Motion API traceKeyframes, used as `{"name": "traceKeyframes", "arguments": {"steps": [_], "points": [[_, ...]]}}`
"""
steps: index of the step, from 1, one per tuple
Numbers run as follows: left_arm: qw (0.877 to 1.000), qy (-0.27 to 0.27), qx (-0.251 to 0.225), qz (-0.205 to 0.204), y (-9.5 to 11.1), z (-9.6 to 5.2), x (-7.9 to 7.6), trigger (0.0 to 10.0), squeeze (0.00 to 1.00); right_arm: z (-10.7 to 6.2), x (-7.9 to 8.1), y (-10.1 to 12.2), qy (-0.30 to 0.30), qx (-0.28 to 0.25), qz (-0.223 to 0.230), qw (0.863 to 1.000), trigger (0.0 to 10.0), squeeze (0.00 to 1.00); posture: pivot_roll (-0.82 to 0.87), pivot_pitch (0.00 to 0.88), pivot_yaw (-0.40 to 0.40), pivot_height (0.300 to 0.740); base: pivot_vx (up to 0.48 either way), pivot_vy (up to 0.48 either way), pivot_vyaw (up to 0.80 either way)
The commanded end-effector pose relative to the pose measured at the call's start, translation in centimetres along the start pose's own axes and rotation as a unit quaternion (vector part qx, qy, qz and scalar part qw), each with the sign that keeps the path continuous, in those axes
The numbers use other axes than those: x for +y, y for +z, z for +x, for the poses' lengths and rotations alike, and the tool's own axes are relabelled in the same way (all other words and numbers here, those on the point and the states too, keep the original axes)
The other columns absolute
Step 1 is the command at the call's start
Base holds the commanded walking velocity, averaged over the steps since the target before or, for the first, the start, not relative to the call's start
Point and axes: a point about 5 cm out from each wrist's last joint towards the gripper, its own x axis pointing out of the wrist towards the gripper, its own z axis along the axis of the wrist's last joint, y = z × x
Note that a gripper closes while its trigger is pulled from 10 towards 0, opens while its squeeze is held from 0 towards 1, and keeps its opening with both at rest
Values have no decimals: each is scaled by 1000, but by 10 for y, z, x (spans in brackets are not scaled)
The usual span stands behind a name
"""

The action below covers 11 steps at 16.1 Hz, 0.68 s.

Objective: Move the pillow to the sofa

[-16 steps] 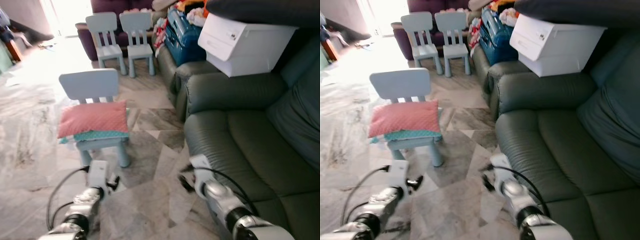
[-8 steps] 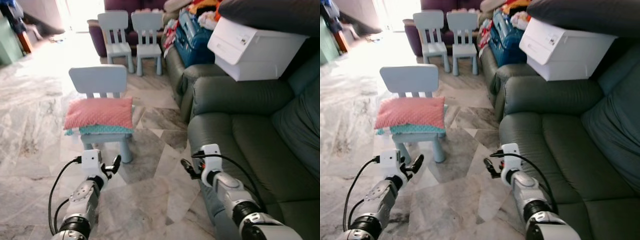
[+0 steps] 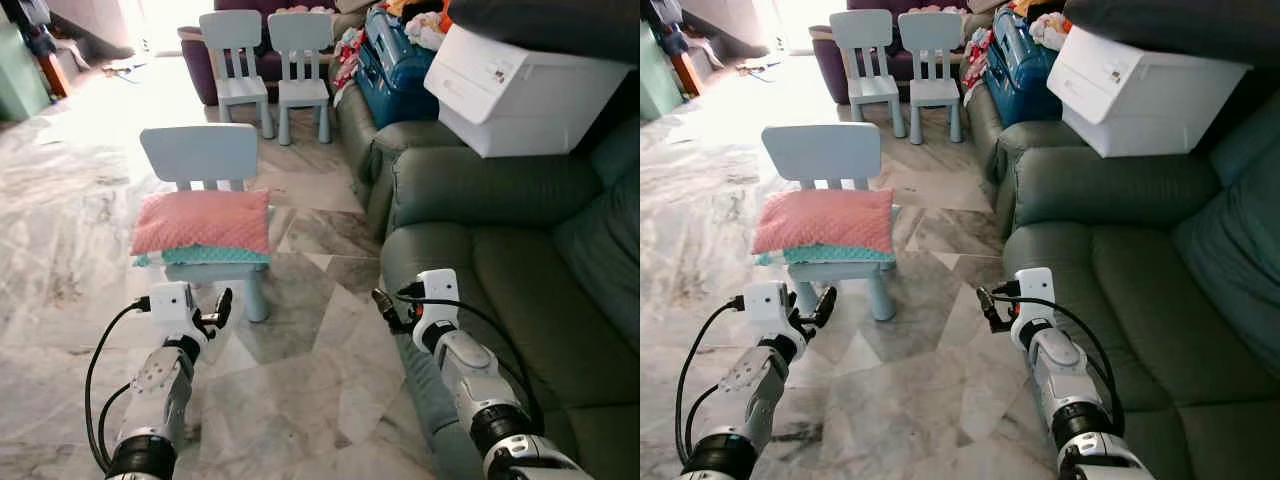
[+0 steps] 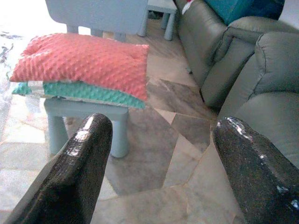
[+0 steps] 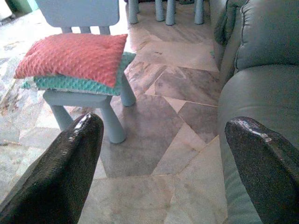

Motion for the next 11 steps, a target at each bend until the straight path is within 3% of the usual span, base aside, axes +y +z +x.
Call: {"name": "traceKeyframes", "arguments": {"steps": [1,3,6,11], "points": [[1000,-2,0,10,4,0,-2,10000,0,1,-1,6,-10,-12,17,1000,10000,0,-117,0,15,740,0,0,0],[1000,-3,4,3,7,-2,-4,10000,0,-1,2,4,1,-12,64,998,10000,0,-113,0,16,740,0,0,0],[1000,-5,9,5,7,-1,-2,10000,0,-2,11,1,13,-11,59,998,10000,0,-125,0,5,740,0,220,0],[1000,-5,13,4,10,1,-8,10000,0,-7,18,-4,19,-4,46,999,10000,0,-131,0,6,740,0,480,0]]}}
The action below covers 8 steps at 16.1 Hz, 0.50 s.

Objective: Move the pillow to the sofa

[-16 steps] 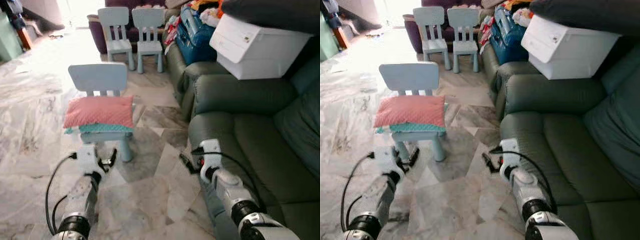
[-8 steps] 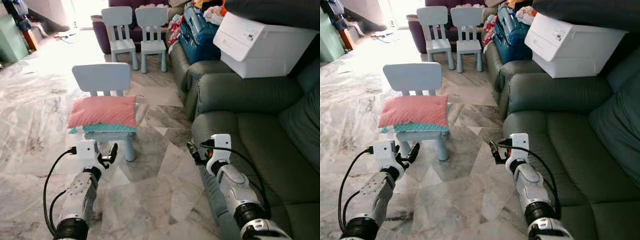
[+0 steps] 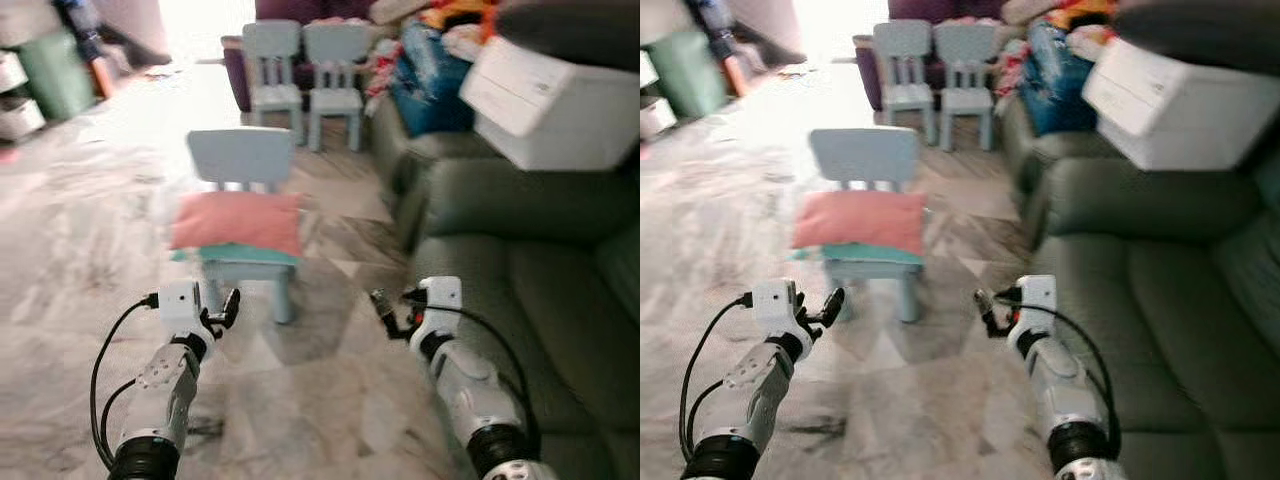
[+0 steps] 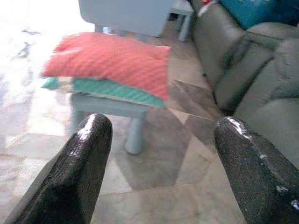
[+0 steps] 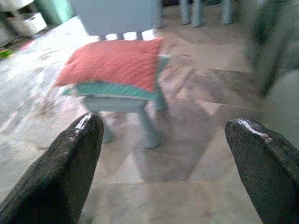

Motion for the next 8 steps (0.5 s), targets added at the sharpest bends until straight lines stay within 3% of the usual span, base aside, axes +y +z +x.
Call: {"name": "traceKeyframes", "arguments": {"steps": [1,8], "points": [[1000,3,-7,7,6,1,1,10000,0,1,2,6,5,-9,-8,1000,10000,0,-133,0,7,740,0,480,0],[1000,5,-5,14,10,6,-1,10000,0,2,5,11,9,-17,-4,1000,10000,0,-145,0,16,740,0,480,0]]}}
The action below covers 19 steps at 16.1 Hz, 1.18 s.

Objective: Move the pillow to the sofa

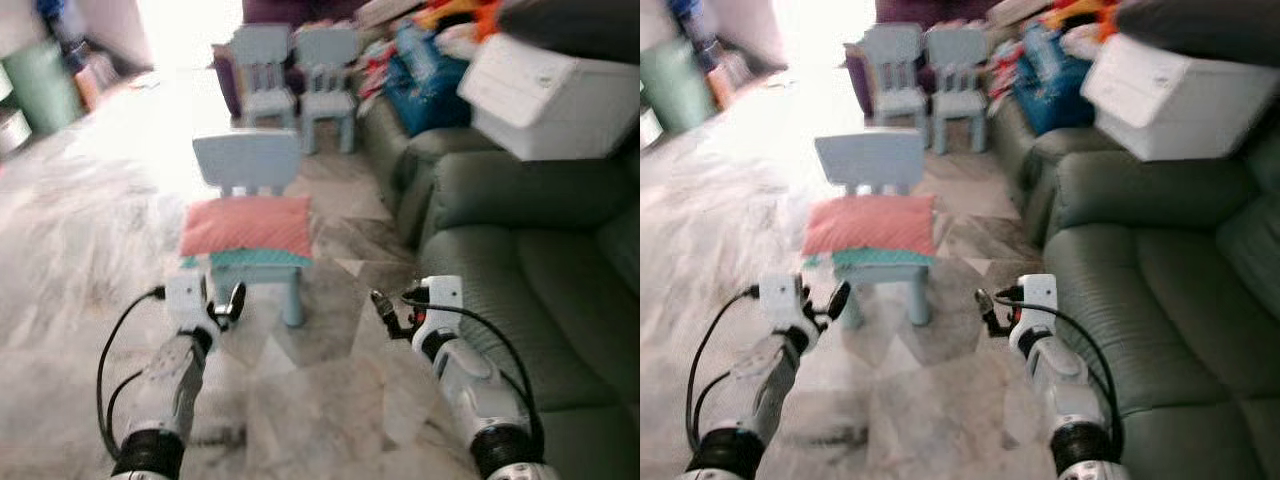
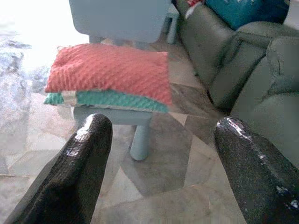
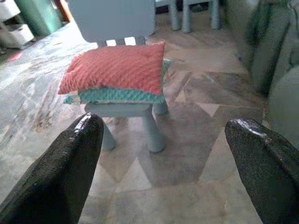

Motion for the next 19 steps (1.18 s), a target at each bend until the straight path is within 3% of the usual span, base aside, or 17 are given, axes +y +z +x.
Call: {"name": "traceKeyframes", "arguments": {"steps": [1,4,8,10,12,14,16,17,19], "points": [[1000,7,0,6,4,2,4,10000,0,2,7,8,8,-16,-2,1000,10000,0,-149,0,19,740,0,480,0],[1000,9,-6,5,7,5,1,10000,0,0,7,9,12,-23,1,1000,10000,0,-156,0,28,740,0,422,0],[1000,25,-16,10,12,7,7,10000,0,-3,13,7,37,-23,26,999,10000,0,-162,0,35,740,0,0,0],[999,25,-46,3,18,5,11,10000,0,-3,17,15,29,-47,-49,997,10000,0,-162,0,39,740,0,0,0],[998,44,-42,5,17,5,16,10000,0,-3,20,21,51,-56,-43,996,10000,0,-162,0,39,740,0,0,0],[998,40,-46,-32,16,2,17,10000,0,-2,24,27,57,-65,-67,994,10000,0,-163,0,37,740,120,0,0],[997,40,-46,-43,14,2,18,10000,0,-3,24,26,56,-63,-82,993,10000,0,-161,0,31,740,319,0,0],[997,40,-47,-44,14,2,18,10000,0,-3,19,25,34,-59,-108,992,10000,0,-161,0,29,740,401,0,0],[997,36,-47,-42,13,0,18,10000,0,-2,8,25,-11,-39,-101,994,10000,0,-159,0,28,740,444,0,0]]}}
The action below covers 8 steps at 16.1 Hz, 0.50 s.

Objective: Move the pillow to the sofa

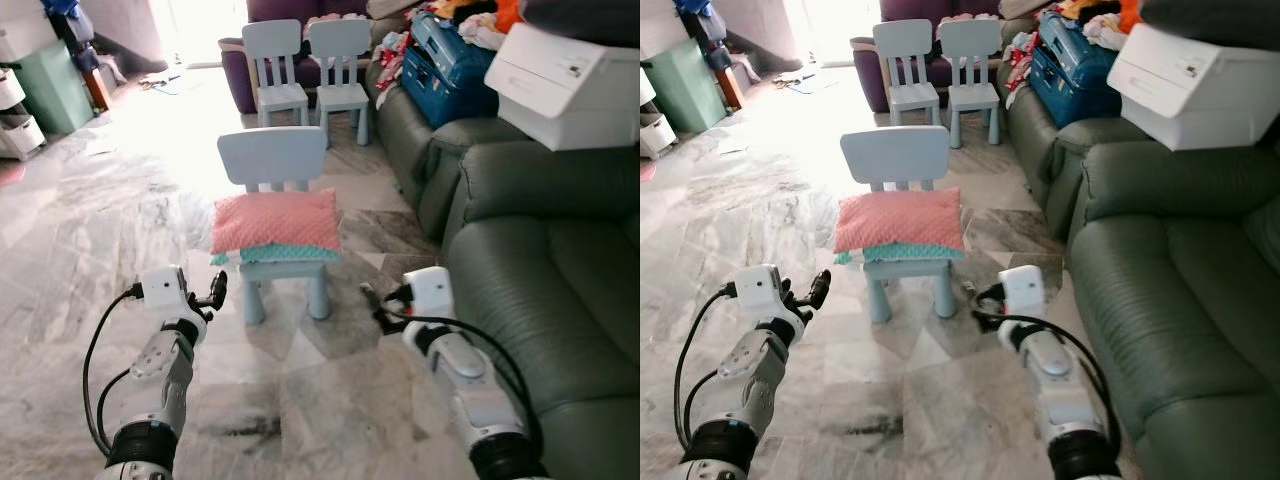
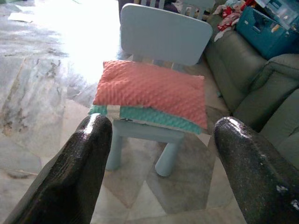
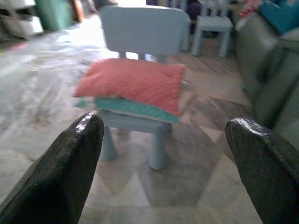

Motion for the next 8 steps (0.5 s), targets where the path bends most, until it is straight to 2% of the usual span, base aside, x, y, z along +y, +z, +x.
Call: {"name": "traceKeyframes", "arguments": {"steps": [1,5,8], "points": [[1000,-1,-3,2,1,-2,3,10000,0,3,0,3,-1,1,7,1000,10000,0,-159,0,29,740,450,0,0],[1000,-3,-1,-2,-1,-3,2,10000,0,3,4,7,19,-11,26,999,10000,0,-157,0,27,740,451,0,0],[1000,-3,-1,-1,-1,-2,1,10000,0,5,3,12,0,-29,-10,1000,10000,0,-150,0,20,740,450,0,0]]}}
